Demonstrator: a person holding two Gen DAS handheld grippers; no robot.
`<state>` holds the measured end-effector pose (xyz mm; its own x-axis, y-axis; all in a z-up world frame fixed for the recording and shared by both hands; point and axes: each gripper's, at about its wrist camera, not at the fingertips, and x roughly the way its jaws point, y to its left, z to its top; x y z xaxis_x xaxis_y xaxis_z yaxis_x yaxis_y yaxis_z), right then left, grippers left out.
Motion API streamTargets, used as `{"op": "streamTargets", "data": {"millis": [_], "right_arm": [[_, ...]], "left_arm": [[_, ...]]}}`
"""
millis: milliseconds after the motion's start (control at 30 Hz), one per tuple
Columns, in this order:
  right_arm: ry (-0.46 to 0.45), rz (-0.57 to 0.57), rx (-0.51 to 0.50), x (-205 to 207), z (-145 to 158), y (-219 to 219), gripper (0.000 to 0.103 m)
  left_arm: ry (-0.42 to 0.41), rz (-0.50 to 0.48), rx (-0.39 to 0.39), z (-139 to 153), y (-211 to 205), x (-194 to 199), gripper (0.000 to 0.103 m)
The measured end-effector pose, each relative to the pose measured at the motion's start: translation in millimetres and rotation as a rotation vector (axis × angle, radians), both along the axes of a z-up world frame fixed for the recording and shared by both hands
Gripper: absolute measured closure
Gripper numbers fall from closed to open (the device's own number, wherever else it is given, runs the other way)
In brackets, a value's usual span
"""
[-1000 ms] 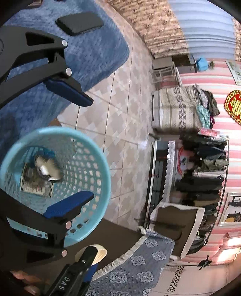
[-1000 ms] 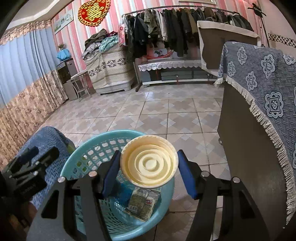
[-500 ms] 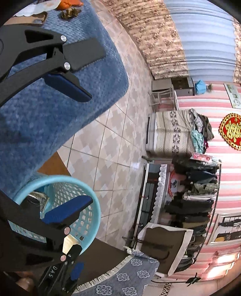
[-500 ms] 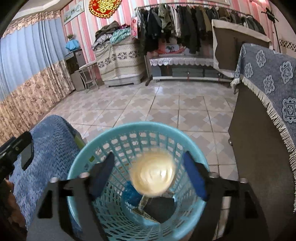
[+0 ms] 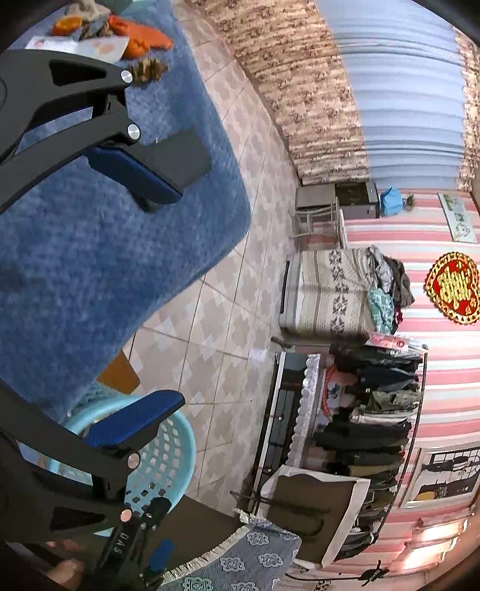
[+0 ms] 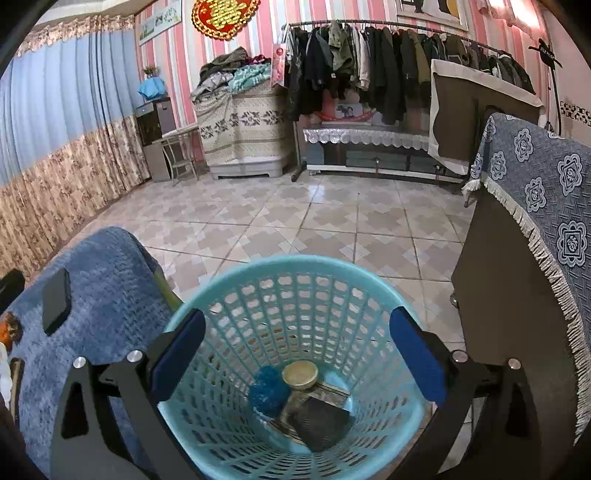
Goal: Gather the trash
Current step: 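Move both open tools back over the remaining items on the rug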
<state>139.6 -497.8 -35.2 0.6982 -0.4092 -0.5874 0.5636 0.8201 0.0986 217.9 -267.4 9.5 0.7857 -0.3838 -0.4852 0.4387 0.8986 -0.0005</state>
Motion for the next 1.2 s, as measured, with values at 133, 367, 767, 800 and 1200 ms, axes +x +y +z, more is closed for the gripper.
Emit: {"op": "streamTargets", "data": {"millis": [133, 367, 767, 800, 1200], "right_arm": [[-0.019, 0.043, -0.023, 4, 8, 21, 0.005], [-0.066, 0.138, -0.048, 11, 23, 66, 0.005], [-0.124, 0.354, -0.056, 27, 30, 163, 0.005], [-0.126, 0.373, -0.058, 29, 30, 172, 0.005], [-0.103, 0.538, -0.125, 37, 19, 244, 0.005]], "left_arm": [[-0.014, 0.040, -0.014, 9, 29, -6, 0.006], [-0.034, 0.133, -0.009, 18, 88, -16, 0.006], [-0.021, 0.298, 0.003, 13, 189, -30, 0.006], [-0.019, 0.314, 0.001, 13, 200, -30, 0.006], [0.039, 0.461, 0.029, -24, 279, -52, 0.006]]}}
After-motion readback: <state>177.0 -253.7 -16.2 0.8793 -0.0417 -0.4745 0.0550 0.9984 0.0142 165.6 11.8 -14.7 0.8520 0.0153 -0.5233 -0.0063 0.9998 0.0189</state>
